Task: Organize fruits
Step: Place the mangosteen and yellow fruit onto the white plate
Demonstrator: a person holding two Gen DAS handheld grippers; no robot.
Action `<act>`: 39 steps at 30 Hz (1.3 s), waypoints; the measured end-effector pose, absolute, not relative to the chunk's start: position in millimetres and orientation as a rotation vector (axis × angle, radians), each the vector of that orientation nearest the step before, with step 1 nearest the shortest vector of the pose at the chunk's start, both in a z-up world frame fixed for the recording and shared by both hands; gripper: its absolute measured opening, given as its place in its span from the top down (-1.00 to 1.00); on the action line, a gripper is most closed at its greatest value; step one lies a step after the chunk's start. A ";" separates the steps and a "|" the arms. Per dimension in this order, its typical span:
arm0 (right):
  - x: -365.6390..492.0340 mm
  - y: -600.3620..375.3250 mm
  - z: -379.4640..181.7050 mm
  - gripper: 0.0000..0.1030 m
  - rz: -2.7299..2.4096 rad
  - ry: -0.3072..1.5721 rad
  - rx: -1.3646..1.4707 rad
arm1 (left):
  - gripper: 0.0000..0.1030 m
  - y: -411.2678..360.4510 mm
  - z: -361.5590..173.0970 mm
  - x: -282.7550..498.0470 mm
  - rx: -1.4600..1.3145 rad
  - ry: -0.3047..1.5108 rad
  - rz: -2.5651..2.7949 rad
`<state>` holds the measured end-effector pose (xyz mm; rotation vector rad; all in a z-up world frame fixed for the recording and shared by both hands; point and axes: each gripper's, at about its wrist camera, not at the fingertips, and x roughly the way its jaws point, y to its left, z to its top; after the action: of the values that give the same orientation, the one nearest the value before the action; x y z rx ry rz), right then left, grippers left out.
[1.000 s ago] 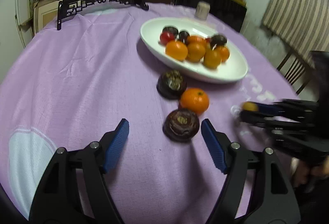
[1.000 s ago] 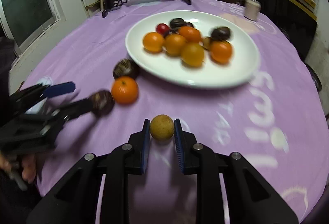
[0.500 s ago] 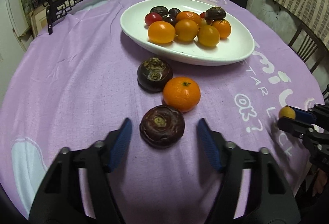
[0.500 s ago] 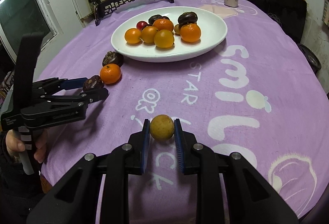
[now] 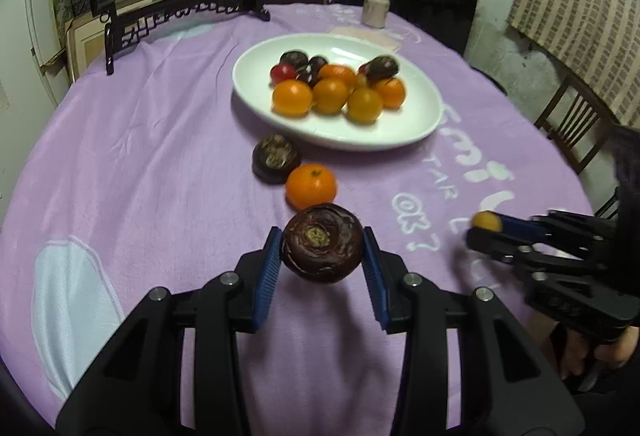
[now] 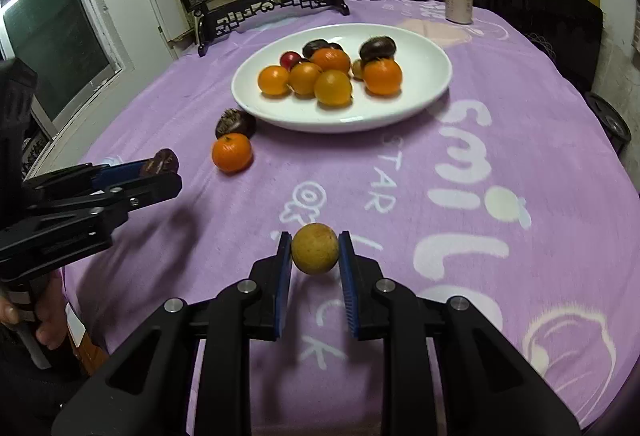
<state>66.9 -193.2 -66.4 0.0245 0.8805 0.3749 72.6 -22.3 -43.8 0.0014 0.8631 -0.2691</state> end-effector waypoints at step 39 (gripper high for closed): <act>236.7 -178.7 -25.1 0.10 0.279 0.764 -0.023 | -0.03 -38.1 -4.5 269.1 -0.076 0.840 -0.211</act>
<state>236.7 -178.7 -25.1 -0.0231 0.7636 0.2786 269.1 -38.1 -4.5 -0.0760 0.8405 -0.2109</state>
